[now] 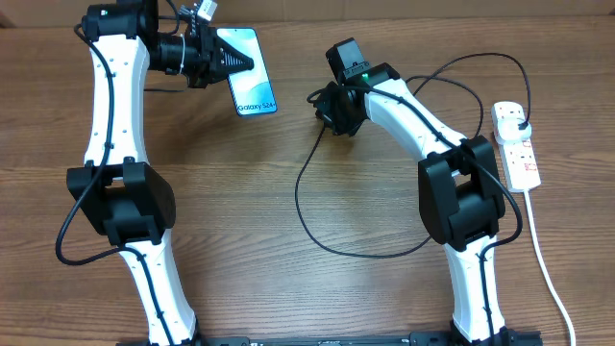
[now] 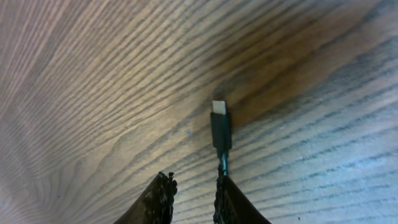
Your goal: Plug charger to phone and switch on socket
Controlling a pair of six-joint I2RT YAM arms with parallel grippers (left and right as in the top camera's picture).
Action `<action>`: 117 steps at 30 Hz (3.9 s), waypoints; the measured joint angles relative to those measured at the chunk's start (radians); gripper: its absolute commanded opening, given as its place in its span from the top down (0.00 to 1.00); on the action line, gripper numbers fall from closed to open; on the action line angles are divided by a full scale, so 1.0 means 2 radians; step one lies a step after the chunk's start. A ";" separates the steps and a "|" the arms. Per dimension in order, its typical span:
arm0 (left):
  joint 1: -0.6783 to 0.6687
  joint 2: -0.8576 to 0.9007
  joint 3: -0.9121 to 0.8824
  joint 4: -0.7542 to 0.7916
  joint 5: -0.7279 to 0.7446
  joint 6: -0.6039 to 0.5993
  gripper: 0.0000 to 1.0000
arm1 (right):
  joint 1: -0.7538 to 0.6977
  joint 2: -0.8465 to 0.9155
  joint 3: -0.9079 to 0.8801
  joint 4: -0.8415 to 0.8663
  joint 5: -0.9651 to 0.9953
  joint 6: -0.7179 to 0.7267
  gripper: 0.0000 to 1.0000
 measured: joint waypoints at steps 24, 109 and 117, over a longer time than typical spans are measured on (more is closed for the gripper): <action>0.000 0.000 0.000 -0.002 0.000 0.000 0.95 | 0.000 0.020 -0.012 0.002 -0.001 -0.025 0.76; 0.000 0.000 0.000 -0.007 -0.006 0.000 0.96 | 0.013 -0.158 -0.057 -0.125 -0.150 -0.400 0.96; 0.000 0.000 0.000 -0.007 -0.006 0.001 0.96 | 0.015 -0.239 -0.057 -0.149 -0.205 -0.402 0.96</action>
